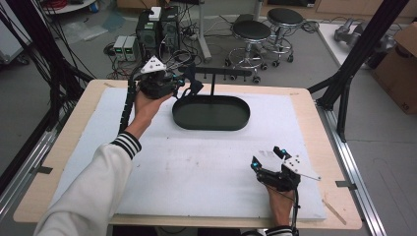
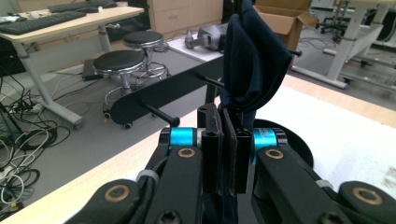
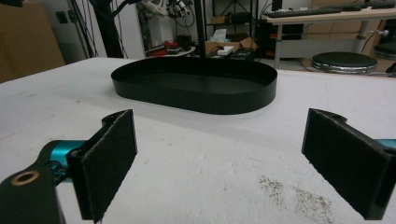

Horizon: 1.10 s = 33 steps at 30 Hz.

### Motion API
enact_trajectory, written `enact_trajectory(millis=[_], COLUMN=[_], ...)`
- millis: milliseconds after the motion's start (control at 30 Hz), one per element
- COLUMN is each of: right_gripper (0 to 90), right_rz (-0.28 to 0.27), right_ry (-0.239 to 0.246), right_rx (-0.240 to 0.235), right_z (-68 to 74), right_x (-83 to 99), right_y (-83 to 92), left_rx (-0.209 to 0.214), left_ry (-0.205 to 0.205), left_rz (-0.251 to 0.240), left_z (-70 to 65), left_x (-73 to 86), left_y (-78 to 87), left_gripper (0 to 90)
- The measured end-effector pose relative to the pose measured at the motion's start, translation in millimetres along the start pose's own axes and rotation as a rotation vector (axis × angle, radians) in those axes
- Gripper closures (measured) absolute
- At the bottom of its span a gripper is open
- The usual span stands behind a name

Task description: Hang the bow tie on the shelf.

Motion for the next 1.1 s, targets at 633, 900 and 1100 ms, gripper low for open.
enact_trajectory(millis=[633,900,1100], right_gripper=[9.3,9.3,9.3], right_rz=[-0.003,-0.002,-0.001], right_ry=[-0.005,-0.008,-0.012], right_rx=[0.0,0.001,-0.003], right_z=[-1.0,-0.5,-1.1], right_x=[-0.2,-0.1,-0.2], right_y=[0.4,0.8,0.6], left_rx=[-0.08,-0.122,-0.145], left_ry=[0.134,0.124,0.122], left_rz=[-0.042,0.008,0.051], left_z=[33.3,37.6,42.0], left_x=[9.4,15.3,25.2], left_y=[-13.8,-23.2,-22.0], left_gripper=[86.4,86.3,85.9])
Point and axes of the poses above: each handheld gripper's, and its own axes: y roughly backward along the jaws, x roughly out of its underside, z roughly to its left, the point moved 5 cm from there along -y, roughly forward along the jaws, and after that the axes turned 6 degrees about -y, right-handed, at the moved point
